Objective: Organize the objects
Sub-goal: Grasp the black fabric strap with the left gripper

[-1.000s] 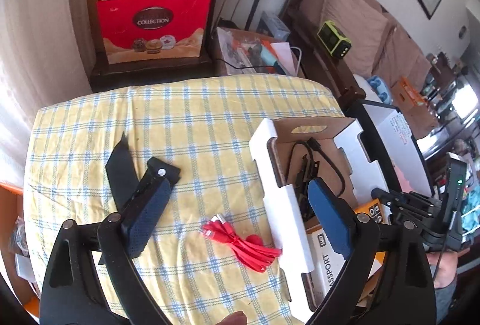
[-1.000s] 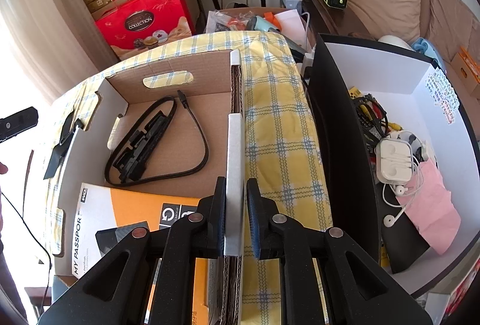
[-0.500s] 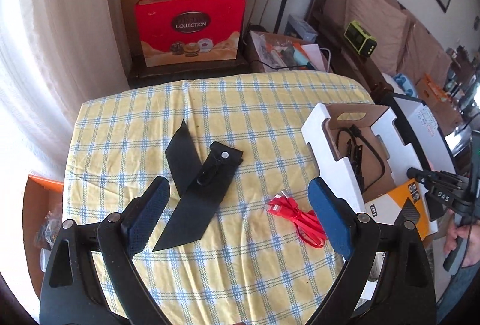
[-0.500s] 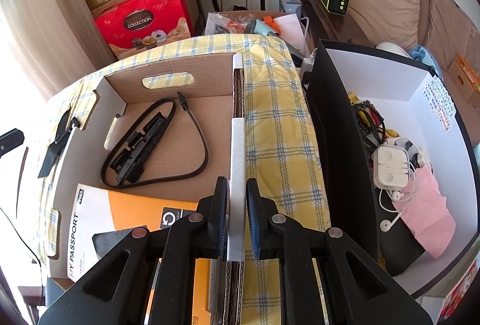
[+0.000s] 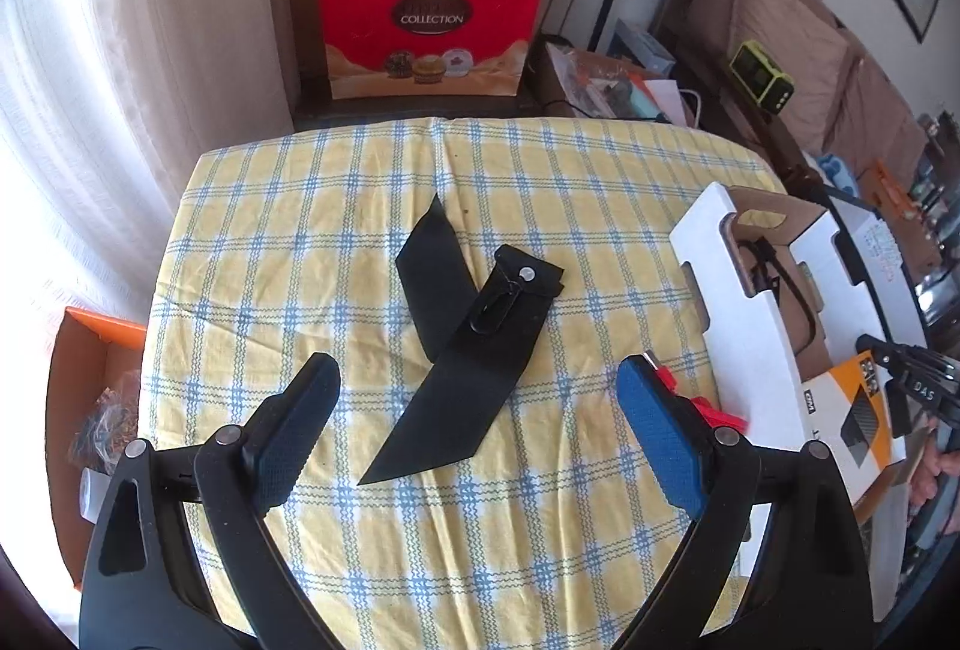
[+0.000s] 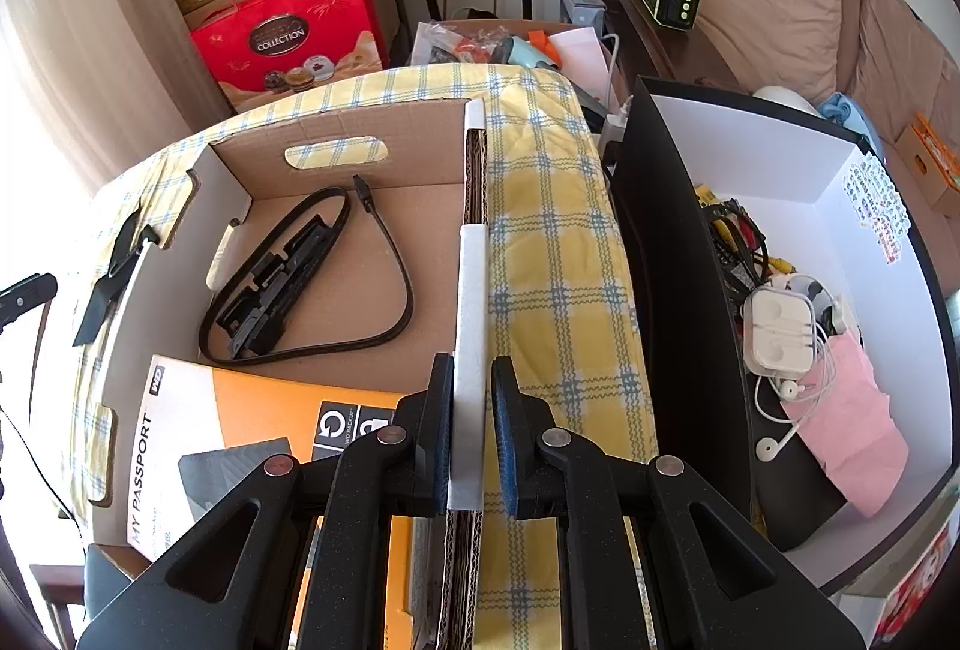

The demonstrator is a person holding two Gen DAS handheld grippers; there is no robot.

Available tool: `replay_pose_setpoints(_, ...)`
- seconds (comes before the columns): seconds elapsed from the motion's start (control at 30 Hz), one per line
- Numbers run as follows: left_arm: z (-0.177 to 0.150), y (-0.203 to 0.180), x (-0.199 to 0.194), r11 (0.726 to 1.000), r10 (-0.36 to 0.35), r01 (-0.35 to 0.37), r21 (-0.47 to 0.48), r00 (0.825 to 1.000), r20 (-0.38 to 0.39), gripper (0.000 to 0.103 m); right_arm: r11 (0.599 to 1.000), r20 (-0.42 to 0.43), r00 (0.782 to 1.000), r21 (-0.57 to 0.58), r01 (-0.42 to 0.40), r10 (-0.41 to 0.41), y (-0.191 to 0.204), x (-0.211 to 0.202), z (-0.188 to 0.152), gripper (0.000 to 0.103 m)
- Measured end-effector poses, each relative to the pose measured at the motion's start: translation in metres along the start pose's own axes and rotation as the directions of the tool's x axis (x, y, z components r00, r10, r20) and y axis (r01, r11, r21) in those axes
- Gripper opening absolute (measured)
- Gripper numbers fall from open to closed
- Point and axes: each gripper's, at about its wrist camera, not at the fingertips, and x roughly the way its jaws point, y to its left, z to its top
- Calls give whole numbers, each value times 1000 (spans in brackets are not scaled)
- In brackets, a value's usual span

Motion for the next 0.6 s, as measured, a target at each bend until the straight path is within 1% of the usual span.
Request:
replay_pose_setpoints(0.07, 0, 7, 5, 1000, 1, -2, -13, 1000, -13, 93, 1000, 1, 1000, 0, -2, 2, 0, 0, -1, 12)
replay_pose_setpoints(0.2, 3, 20, 19, 998, -44, 41, -48, 997, -60, 91, 1000, 1, 1000, -3, -4, 4, 1, -1, -2, 12)
replay_pose_setpoints(0.23, 4, 21, 22, 997, -53, 49, -54, 996, -74, 88, 1000, 0, 1000, -1, -5, 5, 1, -1, -2, 12)
replay_pose_setpoints(0.33, 6, 22, 32, 995, -95, 90, -53, 989, -110, 87, 1000, 0, 1000, 2, -7, 7, 1, -1, -3, 12)
replay_pose_setpoints(0.37, 7, 21, 36, 995, -98, 92, -49, 988, -119, 87, 1000, -1, 1000, 2, -7, 7, 1, -2, -3, 12)
replay_pose_setpoints(0.5, 13, 17, 48, 997, -66, 61, -40, 989, -130, 87, 1000, -3, 1000, 1, -7, 7, 2, -1, -4, 12)
replay_pose_setpoints(0.6, 20, 13, 56, 997, -67, 62, -40, 989, -132, 87, 1000, -4, 1000, 2, -8, 8, 2, -1, -3, 12)
